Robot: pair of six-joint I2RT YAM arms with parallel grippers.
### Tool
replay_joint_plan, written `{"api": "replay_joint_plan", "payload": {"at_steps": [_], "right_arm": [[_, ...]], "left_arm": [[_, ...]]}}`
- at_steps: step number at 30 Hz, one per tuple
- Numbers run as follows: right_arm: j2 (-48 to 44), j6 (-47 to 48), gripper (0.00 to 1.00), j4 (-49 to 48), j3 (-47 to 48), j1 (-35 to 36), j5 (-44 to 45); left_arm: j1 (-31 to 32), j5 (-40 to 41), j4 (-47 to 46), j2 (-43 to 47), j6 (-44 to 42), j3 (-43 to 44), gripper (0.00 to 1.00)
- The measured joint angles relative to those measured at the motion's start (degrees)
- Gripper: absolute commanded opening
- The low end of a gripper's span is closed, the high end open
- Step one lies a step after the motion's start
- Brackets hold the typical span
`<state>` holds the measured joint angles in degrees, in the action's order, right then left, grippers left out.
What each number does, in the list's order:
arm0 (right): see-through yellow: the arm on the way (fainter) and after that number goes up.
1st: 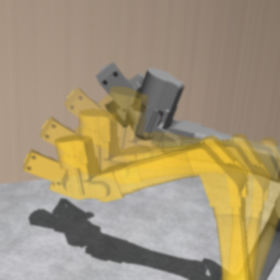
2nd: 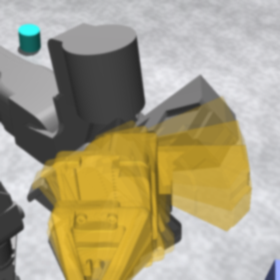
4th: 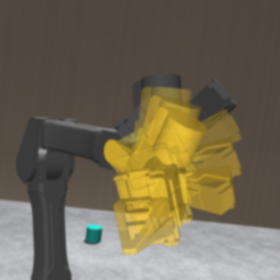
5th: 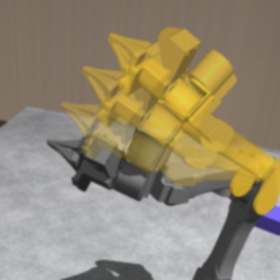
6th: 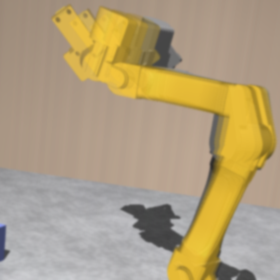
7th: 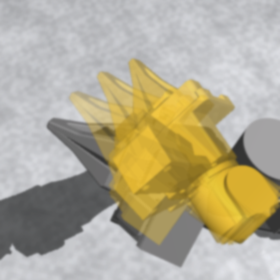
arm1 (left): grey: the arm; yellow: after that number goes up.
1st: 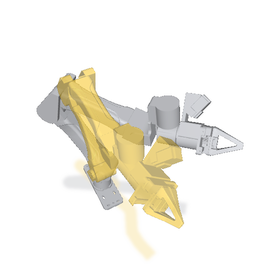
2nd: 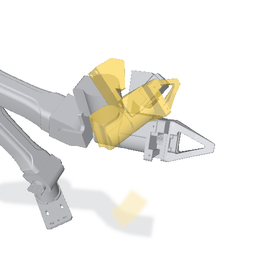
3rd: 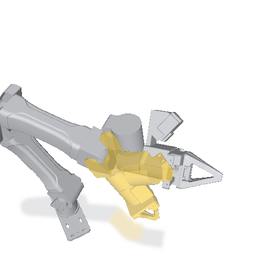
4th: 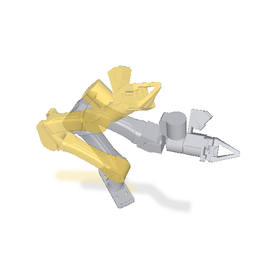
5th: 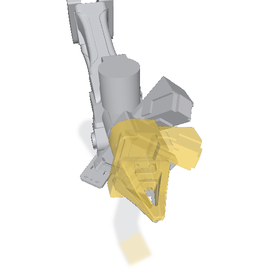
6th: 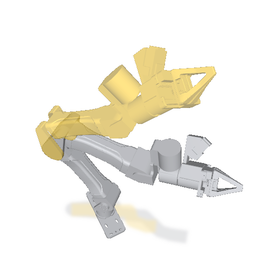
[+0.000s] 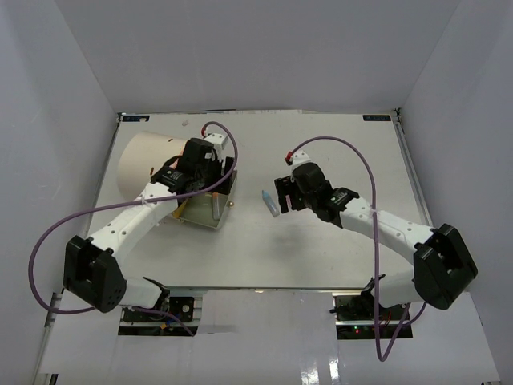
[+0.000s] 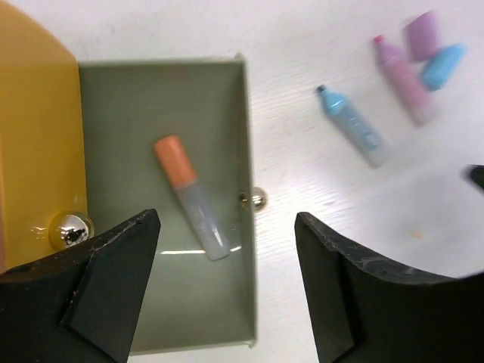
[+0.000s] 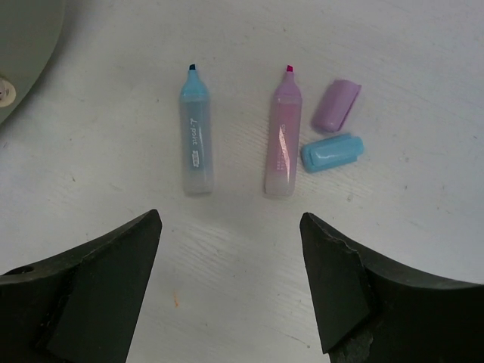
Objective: Sort the stationery into containers
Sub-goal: Pick up the pen from the center of the board.
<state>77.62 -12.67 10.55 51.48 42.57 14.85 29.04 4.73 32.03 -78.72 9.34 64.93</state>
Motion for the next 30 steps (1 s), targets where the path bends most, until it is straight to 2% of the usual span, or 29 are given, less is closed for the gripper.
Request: {"api": "replay_joint_plan", "payload": {"at_steps": [9, 14, 20, 30], "right_arm": [[13.68, 3.13, 0.63, 2.25, 7.54, 1.81, -2.82], [18.6, 3.76, 0.58, 3.13, 8.0, 2.64, -4.17], [22.4, 3.91, 0.57, 3.48, 8.44, 3.32, -5.18], [25.16, 3.91, 0.54, 3.23, 10.14, 3.58, -5.05]], "left_arm": [[0.0, -8.63, -0.57, 12.13, 7.41, 2.62, 0.96], [0.0, -10.14, -0.79, 18.08, 11.17, 1.42, 0.97], [0.0, -10.75, -0.79, 21.99, 13.14, -0.42, 0.97], [0.0, -11.3, -0.55, 22.32, 14.38, -2.45, 0.98]]}}
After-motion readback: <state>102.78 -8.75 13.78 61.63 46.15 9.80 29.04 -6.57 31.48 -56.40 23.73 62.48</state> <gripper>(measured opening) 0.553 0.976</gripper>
